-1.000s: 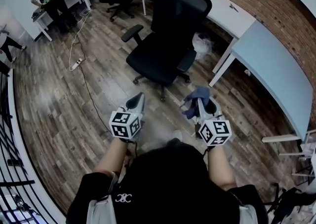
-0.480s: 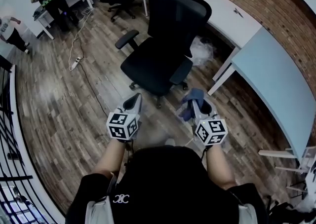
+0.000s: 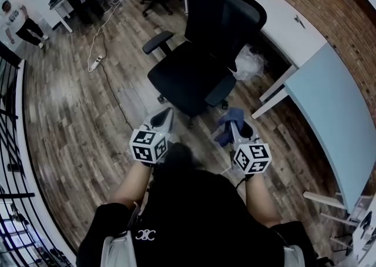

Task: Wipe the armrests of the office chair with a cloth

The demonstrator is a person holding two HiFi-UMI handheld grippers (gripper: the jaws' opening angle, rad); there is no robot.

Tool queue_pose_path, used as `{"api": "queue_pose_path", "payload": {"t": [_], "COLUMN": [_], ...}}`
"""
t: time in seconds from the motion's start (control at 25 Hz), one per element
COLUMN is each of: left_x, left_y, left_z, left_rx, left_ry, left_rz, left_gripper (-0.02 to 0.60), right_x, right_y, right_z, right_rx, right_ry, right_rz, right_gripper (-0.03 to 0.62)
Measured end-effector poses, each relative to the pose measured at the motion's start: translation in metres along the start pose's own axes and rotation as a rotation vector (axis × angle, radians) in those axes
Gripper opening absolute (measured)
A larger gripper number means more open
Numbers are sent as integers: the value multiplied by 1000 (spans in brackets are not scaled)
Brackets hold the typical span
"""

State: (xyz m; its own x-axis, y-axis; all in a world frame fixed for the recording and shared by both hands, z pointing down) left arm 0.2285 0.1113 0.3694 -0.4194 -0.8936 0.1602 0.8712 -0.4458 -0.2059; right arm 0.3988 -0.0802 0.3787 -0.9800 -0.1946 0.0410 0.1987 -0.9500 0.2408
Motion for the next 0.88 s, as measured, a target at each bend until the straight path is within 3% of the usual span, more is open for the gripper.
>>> {"api": "queue_pose_path", "payload": {"t": [0.4,0.88], "left_x": [64,124], "left_y": [-36,-107], "left_z": [-9,-16], "left_rx": [-11,-78], "left_ry": [-21,-75], "left_rz": [41,81], "left_gripper": [6,6], "right_x": [57,134], "right_y": [30,38], "right_z": [3,20], "right_rx": [-17,-4], "right_ry": [-58,-158], "right_rz": [52,126], "right_gripper": [80,80]}}
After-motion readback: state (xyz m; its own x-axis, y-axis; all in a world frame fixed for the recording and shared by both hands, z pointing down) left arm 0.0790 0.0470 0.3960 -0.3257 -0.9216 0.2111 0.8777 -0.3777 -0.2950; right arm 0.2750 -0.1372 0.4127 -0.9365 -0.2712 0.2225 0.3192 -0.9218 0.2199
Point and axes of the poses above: the fingertips, and each gripper's own axes: x forward along the fingers, y to its right, z out of its underside, the point moved 4 cm from there along -x, backward along the fingers, and after that the axes turned 12 degrees about y, right-handed, at the moved point
